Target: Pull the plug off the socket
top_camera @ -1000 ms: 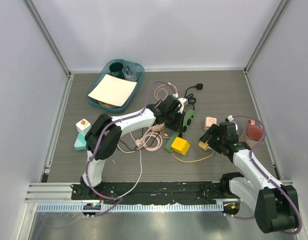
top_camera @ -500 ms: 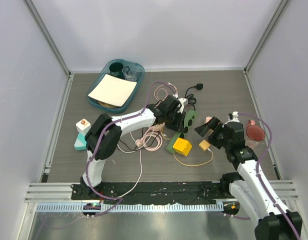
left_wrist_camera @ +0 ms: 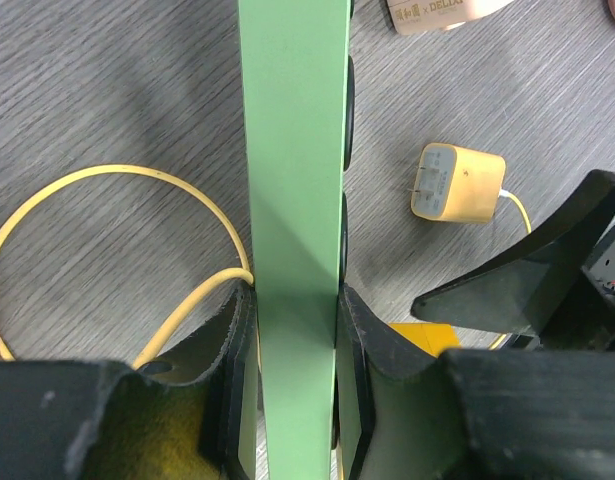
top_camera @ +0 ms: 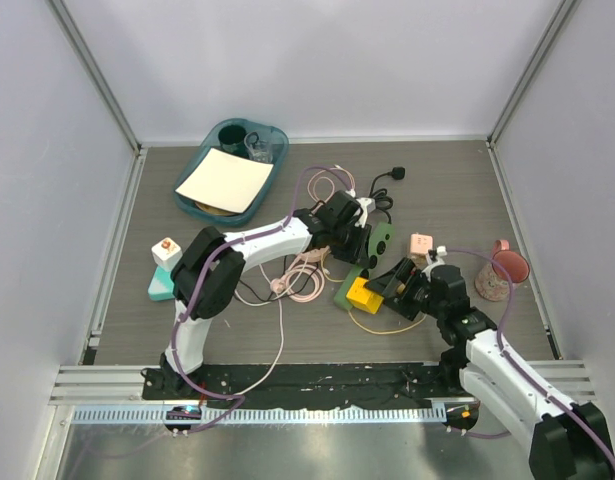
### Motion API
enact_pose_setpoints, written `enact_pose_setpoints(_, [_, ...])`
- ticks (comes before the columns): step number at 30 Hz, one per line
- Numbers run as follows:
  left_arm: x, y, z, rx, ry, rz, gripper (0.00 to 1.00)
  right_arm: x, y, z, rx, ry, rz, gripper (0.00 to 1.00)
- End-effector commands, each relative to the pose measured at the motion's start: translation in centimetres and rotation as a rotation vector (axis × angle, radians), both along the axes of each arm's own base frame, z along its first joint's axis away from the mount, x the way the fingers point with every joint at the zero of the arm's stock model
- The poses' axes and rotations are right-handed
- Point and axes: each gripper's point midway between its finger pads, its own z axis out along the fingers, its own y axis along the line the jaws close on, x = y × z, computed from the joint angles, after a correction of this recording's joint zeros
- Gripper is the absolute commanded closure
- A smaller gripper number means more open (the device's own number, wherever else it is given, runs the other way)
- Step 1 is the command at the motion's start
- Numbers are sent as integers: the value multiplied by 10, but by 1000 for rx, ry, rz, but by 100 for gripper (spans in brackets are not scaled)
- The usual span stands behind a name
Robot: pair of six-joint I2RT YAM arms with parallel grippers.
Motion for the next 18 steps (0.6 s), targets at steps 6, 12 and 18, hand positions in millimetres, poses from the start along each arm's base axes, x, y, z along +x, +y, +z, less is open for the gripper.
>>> enact_pose_setpoints(6, [12,-23,30,-116,-38,-12,100,12,20,5,52,-38,-6,9])
enact_pose_setpoints(12, [17,-17,23,-77,-76,-13,100,13,21,-2,53,-16,-20,61])
enact_pose_setpoints(18, [34,1,5,62,-160,22,100,14,17,4,30,-37,-28,97])
